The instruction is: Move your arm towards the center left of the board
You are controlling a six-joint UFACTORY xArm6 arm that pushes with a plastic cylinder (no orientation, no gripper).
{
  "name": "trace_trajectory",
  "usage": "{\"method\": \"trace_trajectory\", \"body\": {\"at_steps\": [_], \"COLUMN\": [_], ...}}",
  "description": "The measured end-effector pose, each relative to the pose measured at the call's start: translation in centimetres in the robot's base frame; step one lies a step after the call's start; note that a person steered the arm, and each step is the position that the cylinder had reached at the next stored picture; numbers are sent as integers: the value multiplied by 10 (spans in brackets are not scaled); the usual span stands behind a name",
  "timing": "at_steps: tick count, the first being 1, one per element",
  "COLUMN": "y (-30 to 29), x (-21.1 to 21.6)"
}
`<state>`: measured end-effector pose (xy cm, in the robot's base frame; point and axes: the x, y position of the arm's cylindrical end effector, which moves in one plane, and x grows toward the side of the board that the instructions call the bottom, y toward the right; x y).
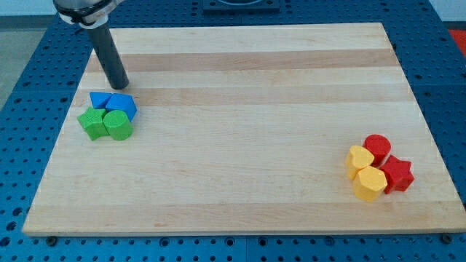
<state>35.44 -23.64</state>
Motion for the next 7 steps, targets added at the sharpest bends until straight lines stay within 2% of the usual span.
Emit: {"method": "trace_trajectory", "body": {"at_steps": [1, 3, 4, 5, 7], "y": [-59, -68, -68, -68, -68], "x": [0, 3, 29, 35, 35]}}
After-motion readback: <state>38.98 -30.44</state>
